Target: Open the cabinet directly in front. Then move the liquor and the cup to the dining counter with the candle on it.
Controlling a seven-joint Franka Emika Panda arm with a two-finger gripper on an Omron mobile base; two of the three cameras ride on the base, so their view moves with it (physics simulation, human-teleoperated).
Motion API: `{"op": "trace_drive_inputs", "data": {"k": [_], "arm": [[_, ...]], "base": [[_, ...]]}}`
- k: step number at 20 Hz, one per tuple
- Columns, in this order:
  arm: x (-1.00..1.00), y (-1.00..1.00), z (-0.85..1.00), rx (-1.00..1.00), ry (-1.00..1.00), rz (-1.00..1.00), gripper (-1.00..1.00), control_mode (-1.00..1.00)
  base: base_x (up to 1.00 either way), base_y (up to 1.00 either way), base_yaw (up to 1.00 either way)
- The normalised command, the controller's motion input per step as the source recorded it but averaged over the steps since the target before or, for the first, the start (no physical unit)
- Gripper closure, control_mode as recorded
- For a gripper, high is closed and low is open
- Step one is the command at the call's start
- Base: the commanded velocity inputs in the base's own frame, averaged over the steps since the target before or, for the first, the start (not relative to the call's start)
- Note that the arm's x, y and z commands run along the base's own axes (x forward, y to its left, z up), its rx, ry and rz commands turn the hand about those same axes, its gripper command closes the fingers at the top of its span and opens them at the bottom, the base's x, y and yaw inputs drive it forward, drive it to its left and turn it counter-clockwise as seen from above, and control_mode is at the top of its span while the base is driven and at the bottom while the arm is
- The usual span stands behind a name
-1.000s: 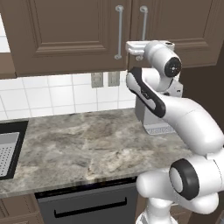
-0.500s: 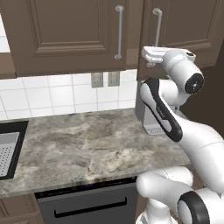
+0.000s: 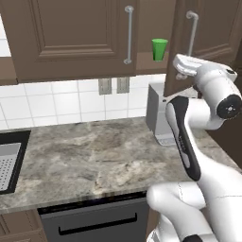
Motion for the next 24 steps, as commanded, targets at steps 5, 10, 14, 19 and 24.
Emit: {"op": "trace_drive_inputs", "data": {"k": [5, 10, 14, 19, 24], "arm": [[-1.00, -0.94, 0.33, 0.17, 0.00, -0.15, -1.00, -1.00], [-0.28, -0.29, 0.08, 0.06, -0.01, -0.03, -1.00, -1.00], [-0.36, 0.00, 0.00, 0.00, -0.07, 0.00, -1.00, -1.00], [-0.99, 0.00, 0.16, 0.00, -0.16, 0.00, -1.00, -1.00], [-0.88, 0.32, 0.18, -0.04, -0.03, 0.00, -1.00, -1.00]], "base": [[0.00, 0.00, 0.00], [0.00, 0.00, 0.00], [0.00, 0.00, 0.00], [0.00, 0.00, 0.00], [0.00, 0.00, 0.00]]}}
